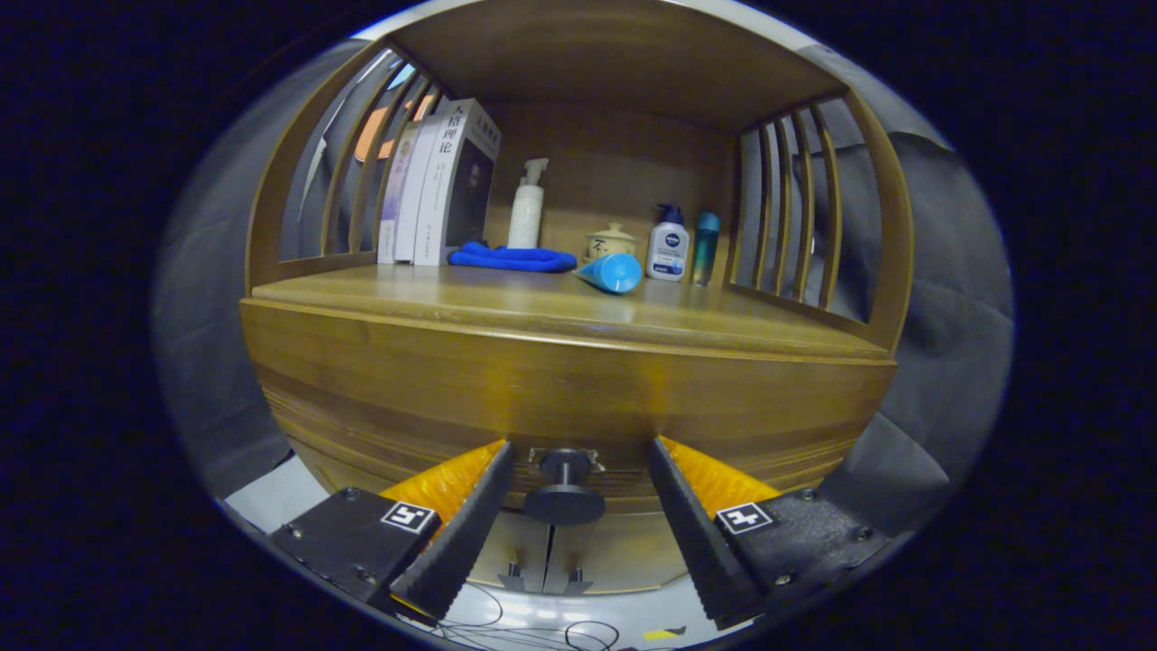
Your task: Pull open the drawer, take out the items inside it, and place them on the countertop above the cabinet.
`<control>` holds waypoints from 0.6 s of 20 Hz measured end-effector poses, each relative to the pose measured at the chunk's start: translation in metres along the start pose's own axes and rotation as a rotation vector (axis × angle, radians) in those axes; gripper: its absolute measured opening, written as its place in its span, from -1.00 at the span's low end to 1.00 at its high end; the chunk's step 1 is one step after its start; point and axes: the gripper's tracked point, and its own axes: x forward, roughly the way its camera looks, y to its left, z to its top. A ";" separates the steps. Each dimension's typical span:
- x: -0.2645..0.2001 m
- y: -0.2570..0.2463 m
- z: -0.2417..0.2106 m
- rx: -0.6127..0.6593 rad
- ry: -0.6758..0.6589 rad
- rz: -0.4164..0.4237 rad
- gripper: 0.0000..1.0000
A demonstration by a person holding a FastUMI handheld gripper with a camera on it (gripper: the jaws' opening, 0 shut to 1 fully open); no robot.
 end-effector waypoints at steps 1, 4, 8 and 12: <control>-0.005 0.000 0.004 0.022 -0.013 0.007 0.97; -0.021 -0.002 0.016 0.036 -0.065 0.036 0.97; -0.067 -0.013 0.033 0.051 -0.125 0.054 0.97; -0.115 -0.020 0.048 0.059 -0.196 0.068 0.96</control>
